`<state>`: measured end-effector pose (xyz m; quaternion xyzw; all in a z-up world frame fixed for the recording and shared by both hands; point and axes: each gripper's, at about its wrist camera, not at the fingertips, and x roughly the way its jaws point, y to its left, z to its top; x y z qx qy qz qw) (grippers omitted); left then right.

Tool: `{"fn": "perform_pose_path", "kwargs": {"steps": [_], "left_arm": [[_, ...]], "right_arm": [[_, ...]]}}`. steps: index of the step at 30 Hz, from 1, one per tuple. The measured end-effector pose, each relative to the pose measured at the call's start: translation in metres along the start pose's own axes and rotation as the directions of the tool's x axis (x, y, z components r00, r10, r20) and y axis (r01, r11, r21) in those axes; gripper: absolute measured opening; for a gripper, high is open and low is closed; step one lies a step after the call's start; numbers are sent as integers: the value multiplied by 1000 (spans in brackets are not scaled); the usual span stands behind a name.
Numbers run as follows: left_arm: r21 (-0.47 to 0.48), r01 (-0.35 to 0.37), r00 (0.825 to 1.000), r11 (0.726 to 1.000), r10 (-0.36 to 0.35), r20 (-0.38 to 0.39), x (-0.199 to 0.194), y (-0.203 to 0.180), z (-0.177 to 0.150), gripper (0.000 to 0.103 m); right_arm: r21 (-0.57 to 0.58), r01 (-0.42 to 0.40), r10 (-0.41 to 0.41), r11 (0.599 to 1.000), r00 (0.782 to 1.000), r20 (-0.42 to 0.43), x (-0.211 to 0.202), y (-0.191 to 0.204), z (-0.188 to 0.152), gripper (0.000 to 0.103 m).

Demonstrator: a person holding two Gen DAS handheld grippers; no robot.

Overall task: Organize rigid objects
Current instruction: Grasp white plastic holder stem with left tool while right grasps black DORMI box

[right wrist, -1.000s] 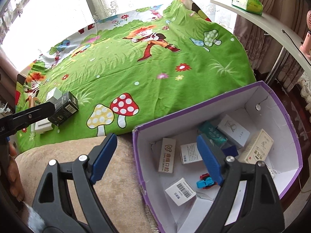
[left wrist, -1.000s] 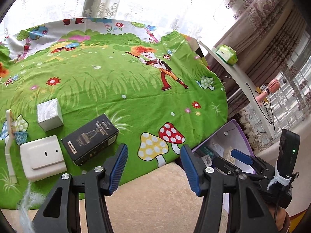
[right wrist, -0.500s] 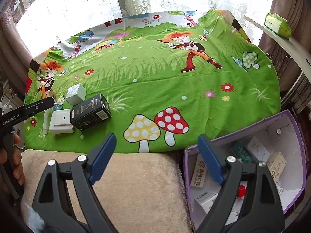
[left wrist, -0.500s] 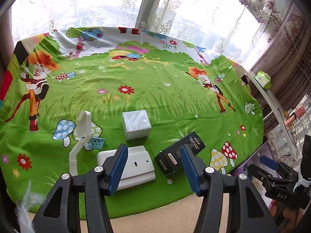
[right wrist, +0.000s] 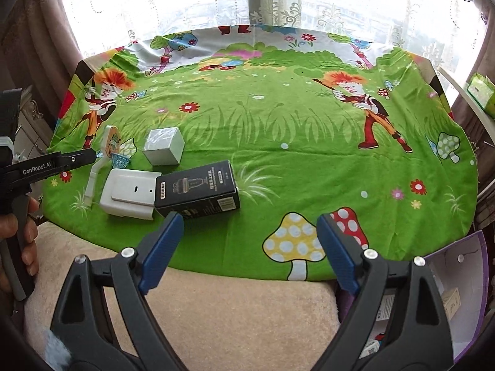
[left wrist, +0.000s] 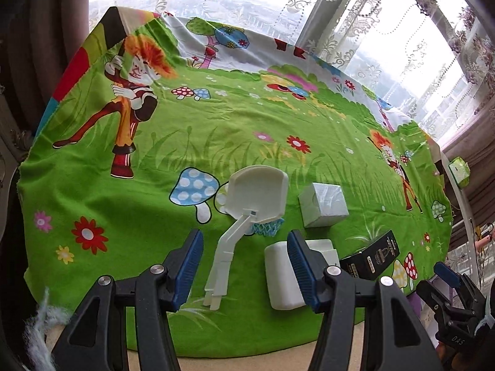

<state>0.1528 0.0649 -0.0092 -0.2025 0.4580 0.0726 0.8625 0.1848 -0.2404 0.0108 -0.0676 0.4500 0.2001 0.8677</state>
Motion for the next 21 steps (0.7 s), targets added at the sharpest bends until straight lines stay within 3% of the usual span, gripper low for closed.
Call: {"fn": "perform_pose_path", "kwargs": {"steps": [8,14,21], "left_arm": [[-32,5,998,999,-7,-57,18,9,-5,57],[-27,21,996,999,-24,-88,29,10,-6,50],[-6,37,994,999,-37,-107,36,7,-6,30]], "right_arm": [[-104,-42,40,994,999,-19,19,29,6,90],[-131,-63,57,989,997,-48,34,39,9,90],[-172,-85,72,981,994,-84,50,49,13,90]]}}
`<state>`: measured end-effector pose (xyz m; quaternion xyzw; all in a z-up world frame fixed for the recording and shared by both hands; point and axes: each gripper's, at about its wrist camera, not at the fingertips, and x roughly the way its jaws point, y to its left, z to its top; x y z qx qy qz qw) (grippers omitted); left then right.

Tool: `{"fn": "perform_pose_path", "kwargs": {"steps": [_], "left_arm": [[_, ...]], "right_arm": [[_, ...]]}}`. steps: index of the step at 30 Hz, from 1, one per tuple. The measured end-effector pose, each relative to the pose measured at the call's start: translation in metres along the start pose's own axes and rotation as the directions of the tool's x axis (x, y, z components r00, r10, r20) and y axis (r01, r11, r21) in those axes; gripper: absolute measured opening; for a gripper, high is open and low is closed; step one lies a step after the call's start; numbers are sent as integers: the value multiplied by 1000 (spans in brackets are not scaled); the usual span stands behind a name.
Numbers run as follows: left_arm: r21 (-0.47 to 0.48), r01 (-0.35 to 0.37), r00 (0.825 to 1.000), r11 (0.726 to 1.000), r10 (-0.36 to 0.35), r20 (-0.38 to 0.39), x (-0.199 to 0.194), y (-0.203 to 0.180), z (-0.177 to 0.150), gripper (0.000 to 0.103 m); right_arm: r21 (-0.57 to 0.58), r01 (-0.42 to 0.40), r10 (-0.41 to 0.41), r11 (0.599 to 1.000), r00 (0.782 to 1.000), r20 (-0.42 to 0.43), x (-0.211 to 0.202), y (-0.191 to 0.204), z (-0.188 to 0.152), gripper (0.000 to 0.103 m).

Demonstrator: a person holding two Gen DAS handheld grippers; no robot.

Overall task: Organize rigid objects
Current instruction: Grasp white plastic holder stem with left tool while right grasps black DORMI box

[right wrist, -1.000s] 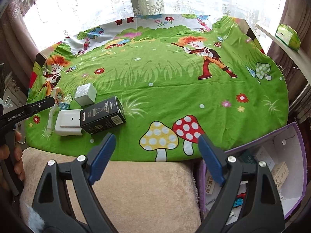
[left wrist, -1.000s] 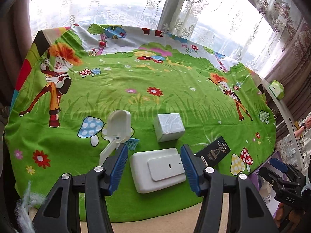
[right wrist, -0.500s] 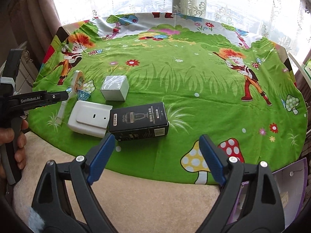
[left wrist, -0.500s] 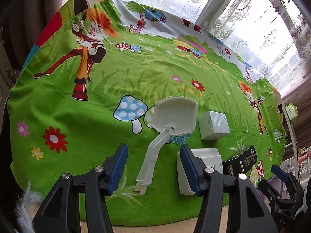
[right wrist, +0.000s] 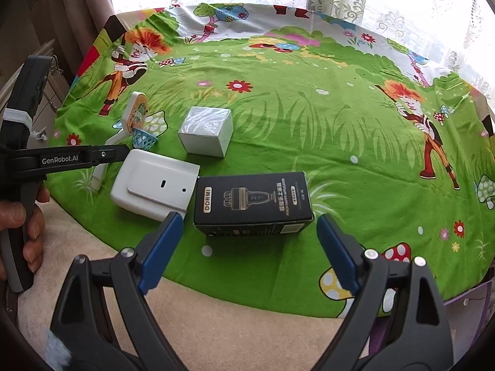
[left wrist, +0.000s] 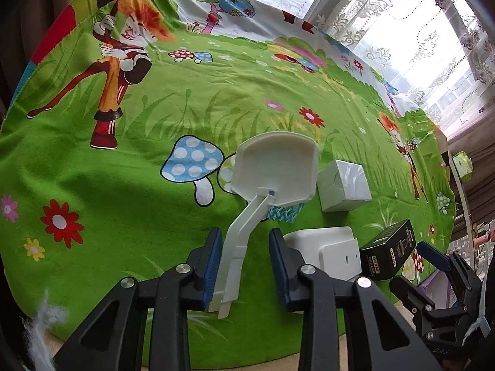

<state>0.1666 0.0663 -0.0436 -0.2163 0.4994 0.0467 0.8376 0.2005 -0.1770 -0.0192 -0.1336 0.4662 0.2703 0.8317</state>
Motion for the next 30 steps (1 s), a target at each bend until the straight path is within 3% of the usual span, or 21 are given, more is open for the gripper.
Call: {"fn": "perform_pose_path", "kwargs": {"steps": [9,23,30], "left_arm": [[4,18,1000,1000,-18,-1,1,-1,0,16],[28,32,999,999,-33,25,-3,-7,0,14],[49,43,997,998,-46,57,-10,-12,0,14]], "right_arm": [[-21,30,-30,999,999,-11,20,2,13,94],[-17,-23,22,1000,997,-70,36,0,12,94],[-33,17,-19,999,998,-68,36,3,9,91]]}}
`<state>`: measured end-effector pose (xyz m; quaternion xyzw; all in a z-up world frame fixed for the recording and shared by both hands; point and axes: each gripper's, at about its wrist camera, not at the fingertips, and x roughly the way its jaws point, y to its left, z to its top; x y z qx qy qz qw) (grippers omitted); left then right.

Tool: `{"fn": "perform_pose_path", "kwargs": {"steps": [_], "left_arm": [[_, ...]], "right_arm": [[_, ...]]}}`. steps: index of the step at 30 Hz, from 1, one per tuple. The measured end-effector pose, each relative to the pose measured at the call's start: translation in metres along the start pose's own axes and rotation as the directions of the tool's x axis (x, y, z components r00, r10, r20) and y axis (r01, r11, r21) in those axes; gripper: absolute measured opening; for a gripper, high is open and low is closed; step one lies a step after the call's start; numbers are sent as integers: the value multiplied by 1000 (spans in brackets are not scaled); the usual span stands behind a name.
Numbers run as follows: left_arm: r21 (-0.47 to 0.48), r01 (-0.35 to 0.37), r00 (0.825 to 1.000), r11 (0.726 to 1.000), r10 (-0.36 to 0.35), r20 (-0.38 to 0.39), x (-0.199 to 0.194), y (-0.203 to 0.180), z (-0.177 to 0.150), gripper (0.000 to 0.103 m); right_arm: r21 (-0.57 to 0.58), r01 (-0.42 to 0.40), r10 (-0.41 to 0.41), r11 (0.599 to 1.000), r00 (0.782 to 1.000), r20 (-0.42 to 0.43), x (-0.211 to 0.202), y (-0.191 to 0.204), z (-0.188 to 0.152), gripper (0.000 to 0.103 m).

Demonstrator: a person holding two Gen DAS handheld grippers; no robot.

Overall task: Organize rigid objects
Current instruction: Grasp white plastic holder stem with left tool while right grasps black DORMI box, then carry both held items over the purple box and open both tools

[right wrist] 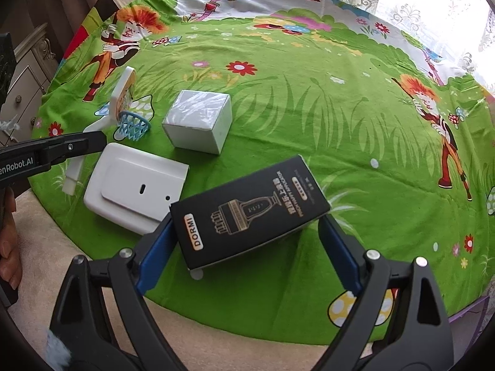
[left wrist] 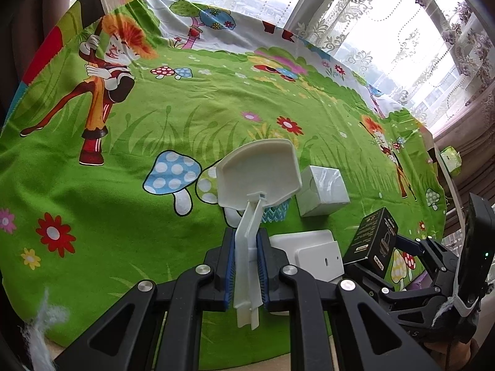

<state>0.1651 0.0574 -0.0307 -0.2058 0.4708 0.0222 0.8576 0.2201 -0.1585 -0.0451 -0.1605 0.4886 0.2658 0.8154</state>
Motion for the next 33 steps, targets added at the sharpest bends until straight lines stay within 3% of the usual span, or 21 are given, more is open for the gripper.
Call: {"fn": "perform_pose_path", "kwargs": {"steps": [11,24,33], "left_arm": [[32,33,997,999,-35,62,-15,-15,0,11],[54,79,993,995,-83,88,-28,-32,-2,11],[89,151,985,985,-157,71,-35,-61,-9,11]], "right_arm": [[25,81,-83,996,992,94,-23,-3,-6,91],[112,69,-84,991,986,143,-40,-20,-14,91],[171,78,-106,982,981,162,-55,-32,-24,91]]}}
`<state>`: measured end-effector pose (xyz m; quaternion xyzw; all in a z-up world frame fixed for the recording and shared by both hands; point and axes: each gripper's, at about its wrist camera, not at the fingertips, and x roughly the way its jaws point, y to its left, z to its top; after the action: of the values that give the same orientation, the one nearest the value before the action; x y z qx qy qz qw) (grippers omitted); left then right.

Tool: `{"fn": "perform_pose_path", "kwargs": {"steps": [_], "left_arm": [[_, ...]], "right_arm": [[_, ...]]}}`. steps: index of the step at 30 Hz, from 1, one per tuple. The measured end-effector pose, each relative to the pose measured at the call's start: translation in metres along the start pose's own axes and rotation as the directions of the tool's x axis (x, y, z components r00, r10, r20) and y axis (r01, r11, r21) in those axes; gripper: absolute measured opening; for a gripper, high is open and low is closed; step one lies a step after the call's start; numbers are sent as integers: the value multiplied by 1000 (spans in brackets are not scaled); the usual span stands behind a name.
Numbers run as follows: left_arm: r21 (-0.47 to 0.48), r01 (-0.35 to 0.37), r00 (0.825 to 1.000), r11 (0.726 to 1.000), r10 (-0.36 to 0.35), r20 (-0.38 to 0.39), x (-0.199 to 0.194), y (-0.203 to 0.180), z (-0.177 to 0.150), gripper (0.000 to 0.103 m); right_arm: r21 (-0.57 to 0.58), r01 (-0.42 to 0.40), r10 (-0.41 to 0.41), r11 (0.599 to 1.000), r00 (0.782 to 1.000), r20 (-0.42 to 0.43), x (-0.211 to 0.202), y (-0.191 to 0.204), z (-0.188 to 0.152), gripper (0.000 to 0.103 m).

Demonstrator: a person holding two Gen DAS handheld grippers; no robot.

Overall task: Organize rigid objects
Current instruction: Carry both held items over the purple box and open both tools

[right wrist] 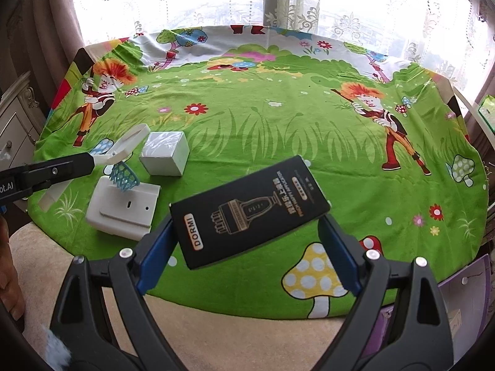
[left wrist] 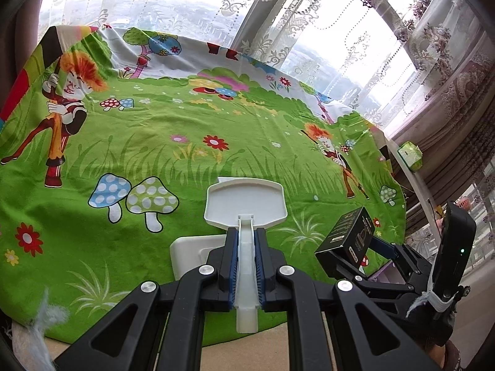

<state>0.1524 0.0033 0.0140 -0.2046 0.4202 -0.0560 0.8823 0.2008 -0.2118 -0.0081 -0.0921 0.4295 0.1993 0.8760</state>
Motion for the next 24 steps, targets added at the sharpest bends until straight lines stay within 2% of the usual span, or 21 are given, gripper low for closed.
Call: {"fn": "perform_pose_path", "kwargs": {"steps": [9,11,17,24], "left_arm": [[58,47,998,997,-45,-34,3,-37,-7,11],[46,86,995,995,-84,-54,5,-45,-9,11],[126,131,988,983,-120,-96,13,-83,-17,11],[162,216,966,963,-187,-178,26,-124,-29,11]], "right_arm": [[79,6,-7,997,1000,16,-20,-23,-9,91],[99,13,-14,995,1000,16,-24,-29,-11,91],[162,32,-37,986,999,29,-42,-53,-19,91],[242,57,-67,969,997,34,-65,-93,-38,91]]}}
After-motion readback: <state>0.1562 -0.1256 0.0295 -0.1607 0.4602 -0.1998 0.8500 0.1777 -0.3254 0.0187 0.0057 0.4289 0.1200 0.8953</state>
